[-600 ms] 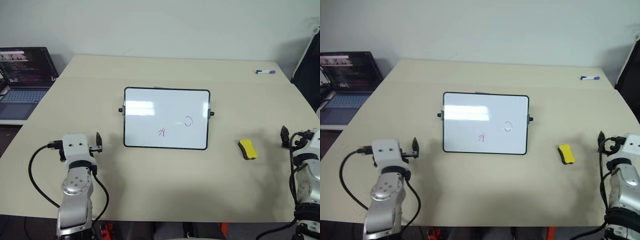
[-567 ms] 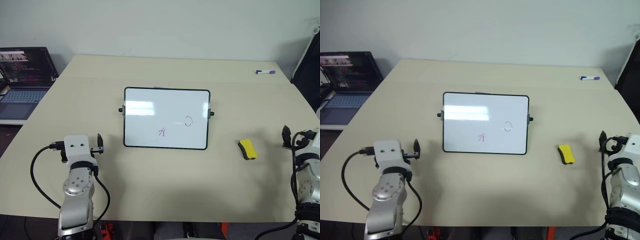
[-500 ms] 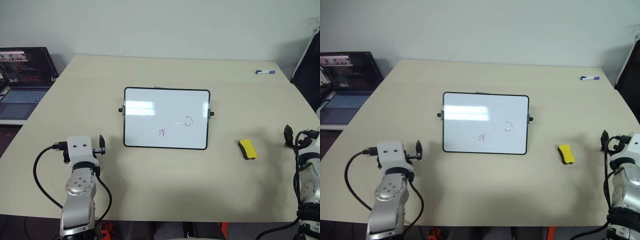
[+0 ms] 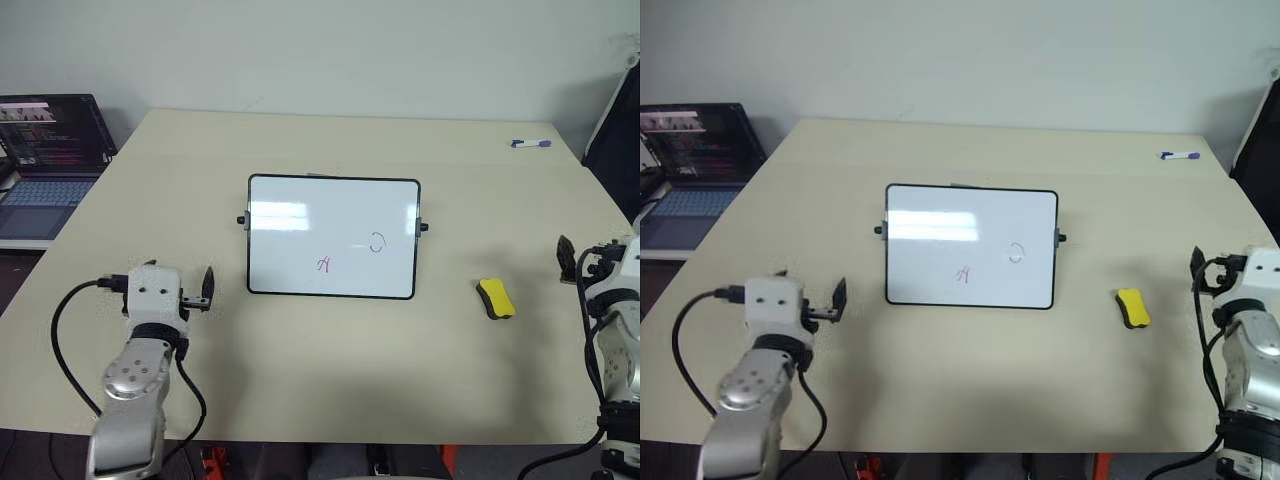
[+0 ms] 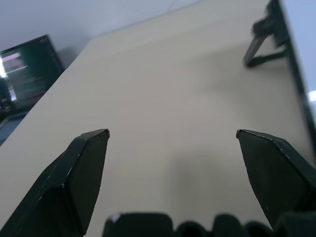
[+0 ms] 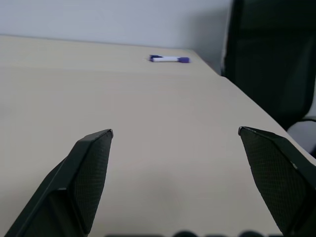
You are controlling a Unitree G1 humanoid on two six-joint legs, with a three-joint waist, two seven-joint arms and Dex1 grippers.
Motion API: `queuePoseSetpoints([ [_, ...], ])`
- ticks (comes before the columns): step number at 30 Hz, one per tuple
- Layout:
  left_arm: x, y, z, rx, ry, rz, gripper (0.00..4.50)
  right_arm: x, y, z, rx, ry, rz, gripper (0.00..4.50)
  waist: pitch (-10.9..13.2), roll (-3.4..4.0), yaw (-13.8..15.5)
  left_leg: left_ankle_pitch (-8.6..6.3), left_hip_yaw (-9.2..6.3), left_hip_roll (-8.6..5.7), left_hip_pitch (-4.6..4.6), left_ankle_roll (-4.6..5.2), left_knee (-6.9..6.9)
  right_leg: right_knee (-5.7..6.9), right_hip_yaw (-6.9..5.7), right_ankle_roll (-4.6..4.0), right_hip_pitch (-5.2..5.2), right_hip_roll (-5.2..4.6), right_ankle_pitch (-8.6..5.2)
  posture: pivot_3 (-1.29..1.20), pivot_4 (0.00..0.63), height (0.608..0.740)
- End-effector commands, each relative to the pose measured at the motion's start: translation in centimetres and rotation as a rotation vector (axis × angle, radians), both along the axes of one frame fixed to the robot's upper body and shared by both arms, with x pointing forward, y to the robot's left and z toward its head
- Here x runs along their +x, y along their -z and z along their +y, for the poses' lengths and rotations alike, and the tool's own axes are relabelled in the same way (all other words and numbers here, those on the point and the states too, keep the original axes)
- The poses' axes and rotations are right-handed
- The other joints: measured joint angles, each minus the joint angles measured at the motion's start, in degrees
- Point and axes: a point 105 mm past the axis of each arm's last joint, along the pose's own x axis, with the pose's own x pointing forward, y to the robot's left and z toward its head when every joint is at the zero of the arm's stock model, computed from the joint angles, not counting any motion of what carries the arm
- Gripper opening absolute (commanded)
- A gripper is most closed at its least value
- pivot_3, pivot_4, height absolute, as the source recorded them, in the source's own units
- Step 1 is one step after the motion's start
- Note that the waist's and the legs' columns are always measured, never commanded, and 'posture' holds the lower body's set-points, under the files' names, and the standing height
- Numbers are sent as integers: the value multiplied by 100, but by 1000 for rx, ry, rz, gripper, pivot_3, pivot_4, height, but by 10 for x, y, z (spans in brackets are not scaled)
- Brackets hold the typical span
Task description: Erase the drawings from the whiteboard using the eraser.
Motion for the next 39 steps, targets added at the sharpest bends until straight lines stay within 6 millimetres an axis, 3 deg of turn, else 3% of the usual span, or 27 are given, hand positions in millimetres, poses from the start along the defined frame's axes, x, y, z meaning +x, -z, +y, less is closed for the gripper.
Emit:
queuePoseSetpoints([
  [1, 8, -65, -28, 38, 285, -117, 4500, -9, -21, 43, -38, -203, 26, 4455, 2, 4, 26, 0, -4, 1, -1, 0, 1, 2, -4, -1, 0, 1, -1, 0, 150, 740],
  [3, 16, -86, -50, 63, 482, -90, 4500, -20, -26, 60, -48, -277, 74, 4455, 9, 14, 77, 1, -11, -5, -6, -1, 3, 2, -10, -1, 0, -1, -1, 0, 150, 740],
  [5, 18, -93, -61, 82, 621, -31, 4500, -32, -28, 73, -41, -308, 106, 4455, 8, 17, 64, 0, -5, -12, -10, 0, 7, -7, -5, 3, 0, -1, 1, 0, 150, 740],
  [7, 10, -87, -93, 119, 840, 82, 4500, -46, -29, 83, 16, -361, 146, 4455, 7, 16, 28, -1, -3, -14, -13, 0, 3, -19, -2, 9, 2, -2, -2, 0, 150, 740],
  [10, -6, -78, -118, 169, 1077, 213, 4500, -60, -20, 104, 30, -438, 227, 4455, 11, 18, -14, -4, -1, -13, -18, -2, 2, -29, 1, 16, 1, -1, -5, 0, 150, 740],
  [14, -19, -65, -148, 249, 1348, 315, 4500, -62, -8, 107, 33, -358, 315, 4455, 18, 13, -22, -5, -7, -7, -17, -4, 2, -25, -3, 17, -2, 8, -6, 0, 150, 740],
  [19, -21, -55, -189, 309, 1598, 316, 4500, -49, 6, 99, 43, -236, 348, 4455, 18, 13, 1, -4, -8, -20, -13, -1, 6, -19, -3, 17, 0, 20, -6, 0, 150, 740],
  [23, -16, -51, -211, 355, 1683, 282, 4500, -37, 11, 92, 45, -189, 322, 4455, 17, 13, -5, -6, -6, -25, -39, 4, 9, -28, 1, 20, -12, 23, -5, 0, 150, 740],
  [27, -14, -49, -223, 350, 1709, 259, 4500, -37, 25, 78, 32, -154, 355, 4455, 17, 13, -2, -7, -10, -25, -74, 7, 13, -29, 0, 18, -38, 24, -4, 0, 150, 740],
  [32, -17, -45, -226, 345, 1731, 264, 4500, -41, 43, 71, 49, -162, 406, 4455, 17, 13, -3, -9, -12, -24, -84, 9, 13, -23, -2, 8, -51, 24, 1, 0, 150, 740],
  [39, -17, -44, -224, 349, 1726, 273, 4500, -41, 48, 78, 77, -192, 412, 4455, 17, 14, -12, -7, -12, -25, -76, 12, 21, 0, -1, 30, -51, 24, -11, 0, 150, 740],
])
